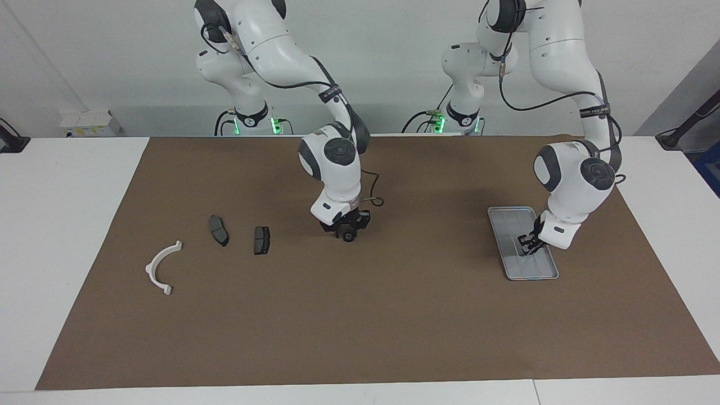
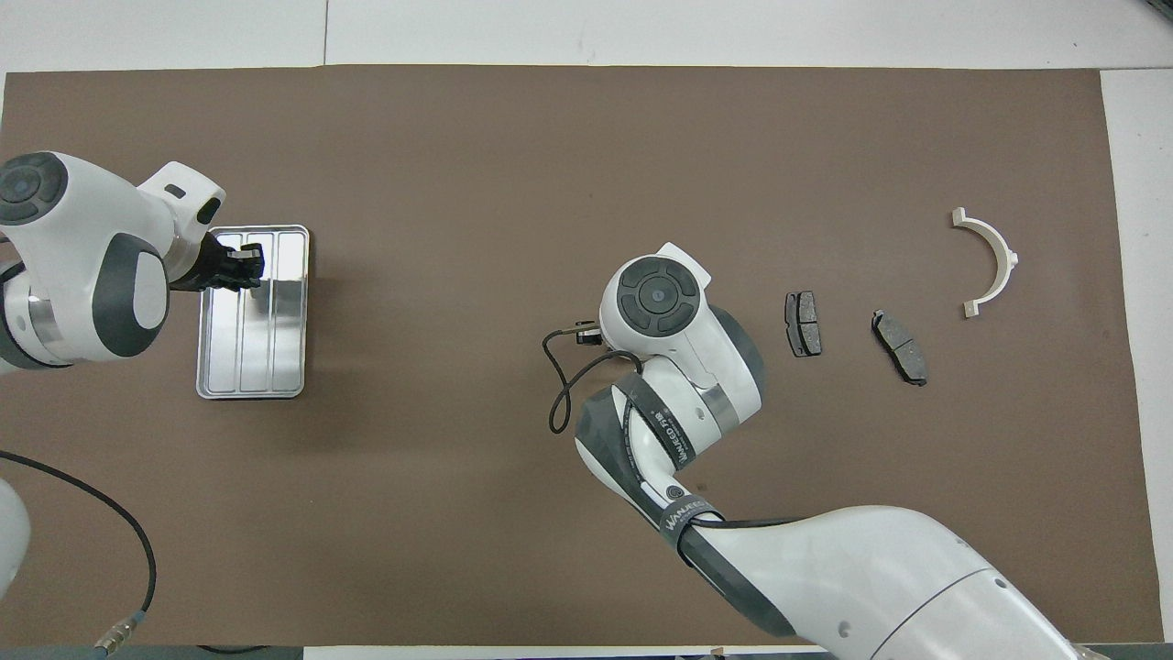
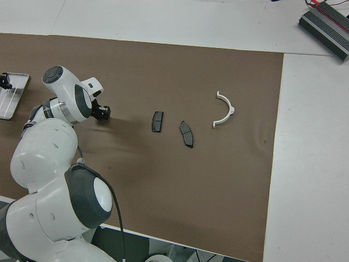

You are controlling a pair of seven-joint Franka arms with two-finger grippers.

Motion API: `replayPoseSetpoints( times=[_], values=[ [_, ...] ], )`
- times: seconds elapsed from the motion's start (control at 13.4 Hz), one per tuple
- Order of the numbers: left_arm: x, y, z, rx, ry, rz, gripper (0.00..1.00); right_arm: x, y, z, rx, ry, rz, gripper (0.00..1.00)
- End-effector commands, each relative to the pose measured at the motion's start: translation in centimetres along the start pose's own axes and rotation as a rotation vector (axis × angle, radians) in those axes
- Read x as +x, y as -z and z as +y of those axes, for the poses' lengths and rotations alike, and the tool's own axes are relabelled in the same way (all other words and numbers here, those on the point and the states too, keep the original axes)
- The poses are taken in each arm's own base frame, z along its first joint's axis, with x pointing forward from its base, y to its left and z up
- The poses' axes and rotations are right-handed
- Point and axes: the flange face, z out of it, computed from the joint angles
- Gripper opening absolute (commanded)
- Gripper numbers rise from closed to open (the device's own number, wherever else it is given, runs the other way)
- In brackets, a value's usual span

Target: Place bearing gear from tray to pile

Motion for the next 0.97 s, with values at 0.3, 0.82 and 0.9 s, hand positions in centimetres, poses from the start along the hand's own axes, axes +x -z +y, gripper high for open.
replayPoseSetpoints(
  times=[0.3, 0.82, 0.9],
  values=[
    [-4.4, 3.6, 13.7, -0.005, 0.165, -0.081, 0.02, 2.9, 4.9, 3.7, -0.015, 0.005, -0.010, 0.00],
    [-12.5, 7.2, 31.9, -0.077, 0.365, -0.043, 0.03, 8.6, 8.7, 24.2, -0.018, 0.187, 0.039, 0.00],
    [-14.4, 6.7, 35.0, -0.078, 0.375, -0.042, 0.03, 9.0, 8.6, 27.0, -0.021, 0.217, 0.043, 0.00]
  ],
)
